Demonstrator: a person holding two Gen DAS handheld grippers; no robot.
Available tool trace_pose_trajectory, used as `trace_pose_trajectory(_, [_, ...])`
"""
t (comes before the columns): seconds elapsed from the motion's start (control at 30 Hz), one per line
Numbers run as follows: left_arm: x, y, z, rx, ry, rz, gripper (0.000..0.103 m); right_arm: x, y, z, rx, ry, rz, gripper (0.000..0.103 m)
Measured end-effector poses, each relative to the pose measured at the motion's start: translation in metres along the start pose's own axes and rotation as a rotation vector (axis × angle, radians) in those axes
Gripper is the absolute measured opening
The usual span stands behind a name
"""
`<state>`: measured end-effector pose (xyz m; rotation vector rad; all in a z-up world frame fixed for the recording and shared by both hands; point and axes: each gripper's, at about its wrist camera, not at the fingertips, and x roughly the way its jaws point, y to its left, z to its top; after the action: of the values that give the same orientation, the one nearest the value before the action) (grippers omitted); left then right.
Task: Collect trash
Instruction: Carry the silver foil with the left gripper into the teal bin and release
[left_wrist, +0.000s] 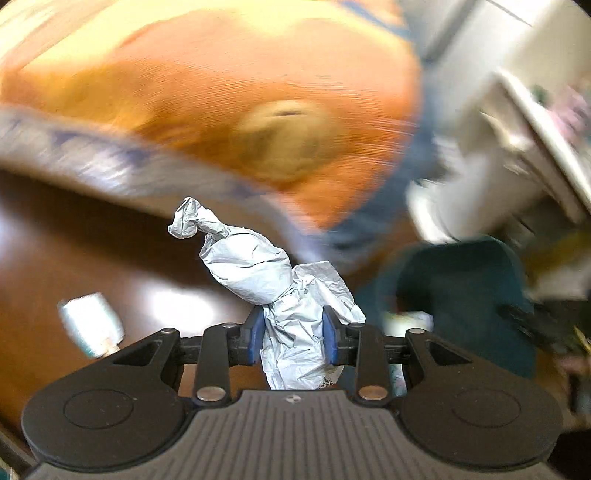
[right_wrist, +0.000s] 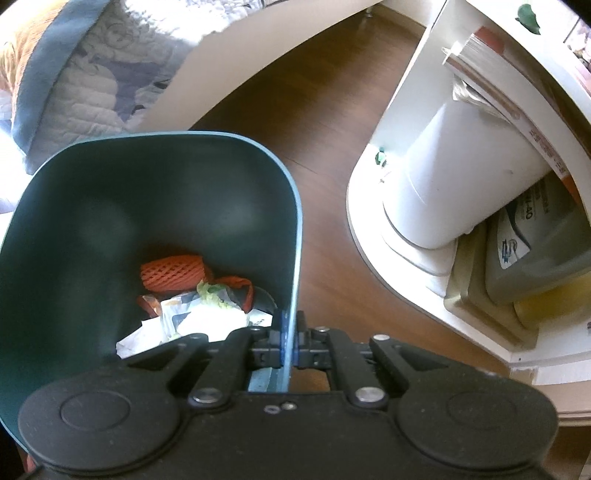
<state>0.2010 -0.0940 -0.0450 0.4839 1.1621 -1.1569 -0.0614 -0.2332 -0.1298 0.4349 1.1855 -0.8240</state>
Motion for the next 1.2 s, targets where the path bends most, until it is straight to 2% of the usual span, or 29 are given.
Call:
trace_pose_trajectory(0.13, [0.003, -0.057, -0.007, 0.168, 0.003, -0.050, 0.031, 0.001, 0.002, 0.001, -0.023, -0.009, 0.002, 0.003])
trace_pose_trajectory(0.23, [0.015, -0.085, -0.010, 0.243, 0.027, -0.097, 0.031, 0.002, 0.001, 0.000, -0.031, -0.017, 0.006, 0.003])
trace_pose_trajectory(0.43, [0.041, -0.120, -0.014, 0.304, 0.071, -0.155, 0.031, 0.005, -0.003, 0.001, -0.025, -0.014, 0.016, 0.003])
trace_pose_trajectory(0.6, [0.070, -0.144, -0.021, 0.404, 0.126, -0.141, 0.031, 0.006, -0.002, 0.001, -0.018, -0.010, 0.017, 0.003])
trace_pose_trajectory(0.7, [0.089, -0.160, -0.029, 0.476, 0.134, -0.103, 0.031, 0.007, -0.004, 0.001, -0.009, -0.008, 0.019, 0.003])
trace_pose_trajectory(0.83, [0.116, -0.173, -0.033, 0.515, 0.166, -0.099, 0.031, 0.008, -0.005, 0.001, 0.001, -0.007, 0.023, 0.003])
trace_pose_trajectory(1.03, [0.155, -0.192, -0.043, 0.610, 0.225, -0.043, 0.031, 0.010, -0.007, 0.001, 0.004, -0.005, 0.023, 0.003])
trace_pose_trajectory(1.2, [0.165, -0.196, -0.049, 0.646, 0.236, -0.031, 0.032, 0.011, -0.009, 0.001, 0.012, -0.002, 0.029, 0.003])
